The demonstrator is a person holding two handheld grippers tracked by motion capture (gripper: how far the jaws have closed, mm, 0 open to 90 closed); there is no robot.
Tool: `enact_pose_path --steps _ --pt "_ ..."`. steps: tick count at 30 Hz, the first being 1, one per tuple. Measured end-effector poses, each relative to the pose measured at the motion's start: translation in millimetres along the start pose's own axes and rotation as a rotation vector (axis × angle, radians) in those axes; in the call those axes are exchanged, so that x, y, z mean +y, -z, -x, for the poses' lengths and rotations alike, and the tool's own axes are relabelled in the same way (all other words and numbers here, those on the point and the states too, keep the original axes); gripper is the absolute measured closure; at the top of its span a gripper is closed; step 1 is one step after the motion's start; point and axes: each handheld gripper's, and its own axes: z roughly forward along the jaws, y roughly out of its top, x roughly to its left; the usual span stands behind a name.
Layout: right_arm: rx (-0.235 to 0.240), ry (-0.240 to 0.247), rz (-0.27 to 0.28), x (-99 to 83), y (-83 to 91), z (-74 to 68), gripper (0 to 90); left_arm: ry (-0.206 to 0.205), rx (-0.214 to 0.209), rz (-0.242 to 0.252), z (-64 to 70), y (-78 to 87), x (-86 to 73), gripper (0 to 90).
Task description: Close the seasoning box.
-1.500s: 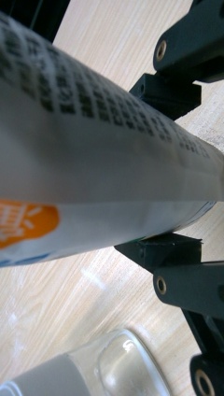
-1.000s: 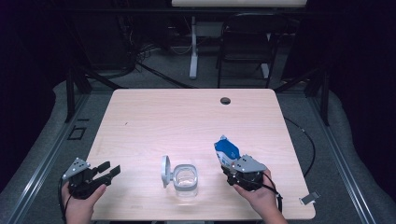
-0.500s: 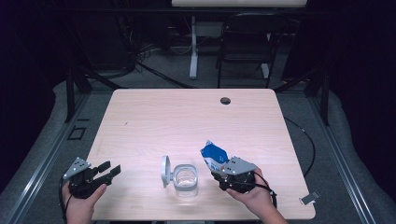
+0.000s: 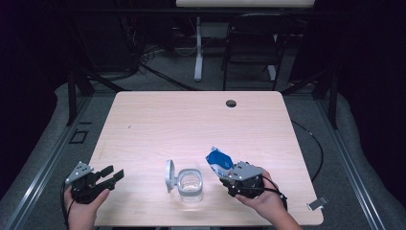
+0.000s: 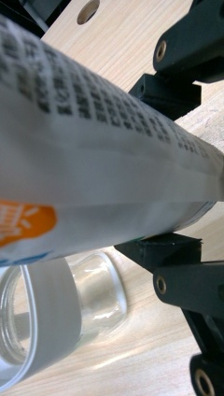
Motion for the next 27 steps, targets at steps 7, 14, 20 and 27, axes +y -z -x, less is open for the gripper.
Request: enact_pose_path --steps 7,14,20,27 --pt "-0.005 0.029 -0.021 -0.7 0.1 -1.6 43.1 0.000 0.001 -0.001 0.0 -0.3 -0.2 48.5" --pt "-0.028 0.083 -0.058 -0.9 -2.5 -5.6 43.3 0.001 0.000 -0.001 -0.2 -0.2 -0.3 48.5" --pt "-0.032 0.122 -0.082 -0.1 -5.3 -9.2 43.3 0.003 0.000 -0.001 -0.2 -0.2 -0.4 48.5" --pt "-0.043 0.139 -0.095 1.1 -6.4 -11.3 43.5 0.004 0.000 -0.002 -0.4 -0.2 -0.5 48.5"
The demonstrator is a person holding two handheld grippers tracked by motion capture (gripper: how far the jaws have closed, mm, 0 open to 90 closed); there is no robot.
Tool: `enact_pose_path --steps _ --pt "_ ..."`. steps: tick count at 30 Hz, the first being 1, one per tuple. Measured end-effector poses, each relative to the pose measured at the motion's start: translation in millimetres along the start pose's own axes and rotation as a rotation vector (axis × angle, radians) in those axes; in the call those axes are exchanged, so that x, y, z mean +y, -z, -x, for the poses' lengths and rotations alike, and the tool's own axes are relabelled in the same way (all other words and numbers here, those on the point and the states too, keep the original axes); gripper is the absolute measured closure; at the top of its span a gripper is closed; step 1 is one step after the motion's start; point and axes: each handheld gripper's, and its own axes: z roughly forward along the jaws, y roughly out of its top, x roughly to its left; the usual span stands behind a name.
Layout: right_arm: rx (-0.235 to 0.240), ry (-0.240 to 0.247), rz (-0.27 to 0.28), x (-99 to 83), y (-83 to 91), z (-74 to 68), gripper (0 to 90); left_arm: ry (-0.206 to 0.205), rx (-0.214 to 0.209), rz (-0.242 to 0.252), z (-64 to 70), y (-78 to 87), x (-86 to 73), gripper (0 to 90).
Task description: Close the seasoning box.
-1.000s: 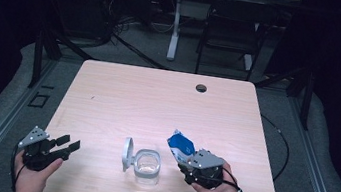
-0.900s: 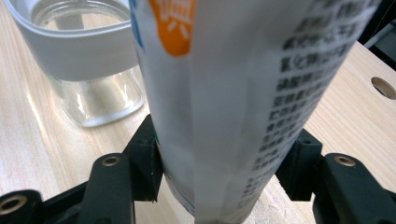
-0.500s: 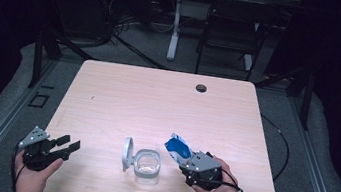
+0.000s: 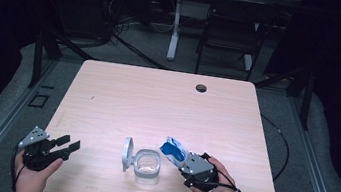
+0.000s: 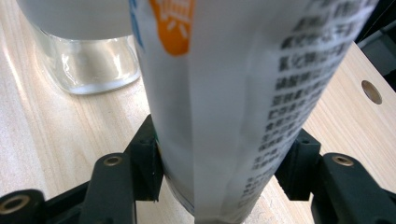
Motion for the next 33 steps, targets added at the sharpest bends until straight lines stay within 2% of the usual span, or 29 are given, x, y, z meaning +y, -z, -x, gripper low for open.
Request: enact_pose_path --steps 6,8,19,33 --pt "-0.006 0.009 0.003 2.2 -0.7 0.0 43.5 0.004 0.001 -0.002 -1.4 0.1 -0.6 48.6" --pt "-0.010 0.032 -0.013 3.8 0.3 -0.3 43.5 0.006 0.001 -0.001 -1.8 0.2 -0.7 48.6" --pt "-0.009 0.061 -0.022 5.6 -2.3 -4.6 43.5 0.011 0.002 0.001 -3.0 0.0 -1.0 48.6" --pt "-0.012 0.153 -0.067 8.8 -7.6 -13.1 43.5 0.013 0.005 0.002 -4.2 0.5 -1.1 48.5"
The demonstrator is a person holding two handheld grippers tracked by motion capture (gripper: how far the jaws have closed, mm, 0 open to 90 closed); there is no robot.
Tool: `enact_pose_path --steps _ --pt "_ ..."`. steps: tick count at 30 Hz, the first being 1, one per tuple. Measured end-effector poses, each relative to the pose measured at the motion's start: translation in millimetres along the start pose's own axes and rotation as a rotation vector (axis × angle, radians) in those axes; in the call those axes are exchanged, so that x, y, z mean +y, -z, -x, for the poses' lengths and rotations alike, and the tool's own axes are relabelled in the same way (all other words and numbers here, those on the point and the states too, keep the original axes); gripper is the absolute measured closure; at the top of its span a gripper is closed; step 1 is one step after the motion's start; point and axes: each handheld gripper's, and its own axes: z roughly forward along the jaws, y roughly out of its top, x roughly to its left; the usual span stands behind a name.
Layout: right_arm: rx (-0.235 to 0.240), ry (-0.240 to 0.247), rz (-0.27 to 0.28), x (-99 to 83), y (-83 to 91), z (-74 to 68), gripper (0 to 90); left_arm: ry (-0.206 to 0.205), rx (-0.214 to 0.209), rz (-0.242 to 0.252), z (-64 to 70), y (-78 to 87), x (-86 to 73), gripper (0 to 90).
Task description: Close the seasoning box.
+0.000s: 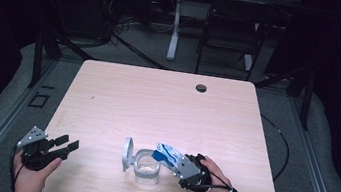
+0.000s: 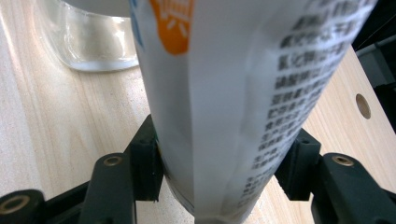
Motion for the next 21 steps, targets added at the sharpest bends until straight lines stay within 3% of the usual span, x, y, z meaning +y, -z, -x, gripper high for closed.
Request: enact_pose_path --steps 21 --pt "-0.007 0.102 -0.053 8.1 3.4 3.3 43.5 0.003 0.004 0.003 -1.4 0.8 0.0 48.6"
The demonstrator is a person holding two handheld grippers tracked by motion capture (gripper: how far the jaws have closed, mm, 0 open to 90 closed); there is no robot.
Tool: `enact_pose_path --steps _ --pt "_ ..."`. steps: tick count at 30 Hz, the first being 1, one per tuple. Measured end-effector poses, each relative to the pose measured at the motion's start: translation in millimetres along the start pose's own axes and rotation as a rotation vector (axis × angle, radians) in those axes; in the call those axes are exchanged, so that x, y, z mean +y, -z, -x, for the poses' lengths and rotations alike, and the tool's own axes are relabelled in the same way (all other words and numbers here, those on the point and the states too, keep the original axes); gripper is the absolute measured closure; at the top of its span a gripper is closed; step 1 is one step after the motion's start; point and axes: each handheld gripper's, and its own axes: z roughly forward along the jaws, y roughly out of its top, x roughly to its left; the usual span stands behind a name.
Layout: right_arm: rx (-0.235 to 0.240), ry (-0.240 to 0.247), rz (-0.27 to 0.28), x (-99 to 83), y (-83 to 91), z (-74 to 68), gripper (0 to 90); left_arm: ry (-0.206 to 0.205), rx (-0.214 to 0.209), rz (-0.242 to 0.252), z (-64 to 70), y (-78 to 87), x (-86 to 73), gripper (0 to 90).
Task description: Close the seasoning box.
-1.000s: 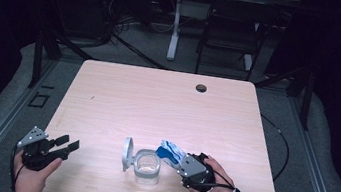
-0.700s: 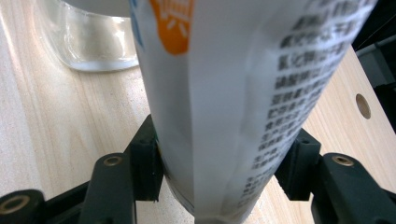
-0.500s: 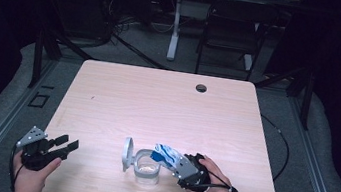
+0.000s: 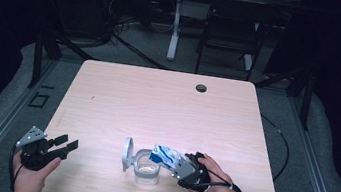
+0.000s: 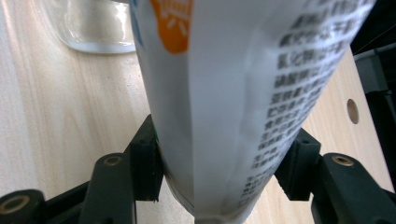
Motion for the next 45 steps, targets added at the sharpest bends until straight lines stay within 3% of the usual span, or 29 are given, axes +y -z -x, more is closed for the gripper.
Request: enact_pose_path --steps 25,31,36,45 --pt "-0.049 0.131 -0.054 11.1 1.9 -0.3 43.5 0.006 0.002 0.007 -1.3 0.7 0.0 48.6" --pt "-0.066 0.132 -0.062 11.8 1.1 -0.9 43.6 0.006 0.003 0.005 -1.8 0.9 0.0 48.6" --pt "-0.104 0.173 -0.082 12.7 1.2 0.0 43.6 0.009 0.003 0.006 -2.1 0.8 -0.1 48.6" --pt "-0.118 0.199 -0.076 13.3 -0.5 -0.9 43.7 0.010 0.004 0.006 -2.2 0.7 -0.2 48.6"
